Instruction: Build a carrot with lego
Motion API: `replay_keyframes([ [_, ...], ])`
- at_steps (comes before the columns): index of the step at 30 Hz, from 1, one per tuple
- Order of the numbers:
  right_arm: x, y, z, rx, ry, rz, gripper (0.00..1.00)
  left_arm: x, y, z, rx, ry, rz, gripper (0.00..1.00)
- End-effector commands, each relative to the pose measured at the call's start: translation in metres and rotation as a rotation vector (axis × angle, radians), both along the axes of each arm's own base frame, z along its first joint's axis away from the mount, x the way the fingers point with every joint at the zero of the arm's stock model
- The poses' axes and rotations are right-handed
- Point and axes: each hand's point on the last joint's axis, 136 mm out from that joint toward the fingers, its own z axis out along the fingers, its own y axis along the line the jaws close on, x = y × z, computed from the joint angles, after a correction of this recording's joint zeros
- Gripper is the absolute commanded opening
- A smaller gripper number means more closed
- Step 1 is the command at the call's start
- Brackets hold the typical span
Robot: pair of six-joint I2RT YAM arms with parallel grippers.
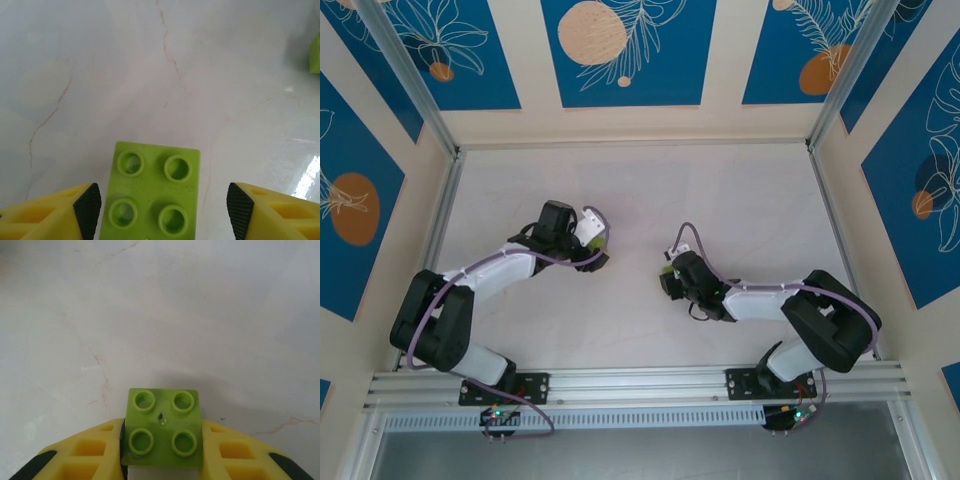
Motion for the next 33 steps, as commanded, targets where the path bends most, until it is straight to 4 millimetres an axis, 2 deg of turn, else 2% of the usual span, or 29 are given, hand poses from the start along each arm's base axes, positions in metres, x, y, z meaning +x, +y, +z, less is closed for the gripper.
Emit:
replay_keyframes([
  [1,0.005,0.005,0.014,0.025,-0.022,0.018,0.09,0.002,0.004,0.001,0.020,0.006,-0.011,0.67],
  [5,0.005,0.004,0.014,0.028,-0.019,0.020,0.09,0.002,0.009,-0.008,0.057,0.010,-0.006,0.65],
  [7,0.005,0.005,0.014,0.030,-0.019,0.019,0.09,0.002,0.008,-0.009,0.052,0.021,-0.014,0.59],
  [13,0.004,0.005,0.012,0.031,-0.010,0.025,0.09,0.004,0.011,0.001,0.001,0.000,-0.003,0.57],
  [21,0.004,0.006,0.013,0.032,-0.010,0.031,0.09,0.004,0.011,0.000,0.001,0.010,-0.009,0.50],
  [27,0.004,0.006,0.016,0.028,-0.014,0.036,0.09,0.002,0.008,-0.001,-0.002,0.027,-0.024,0.49],
  [33,0.005,0.007,0.019,0.027,-0.019,0.041,0.09,0.001,0.006,-0.002,-0.002,0.044,-0.041,0.34],
])
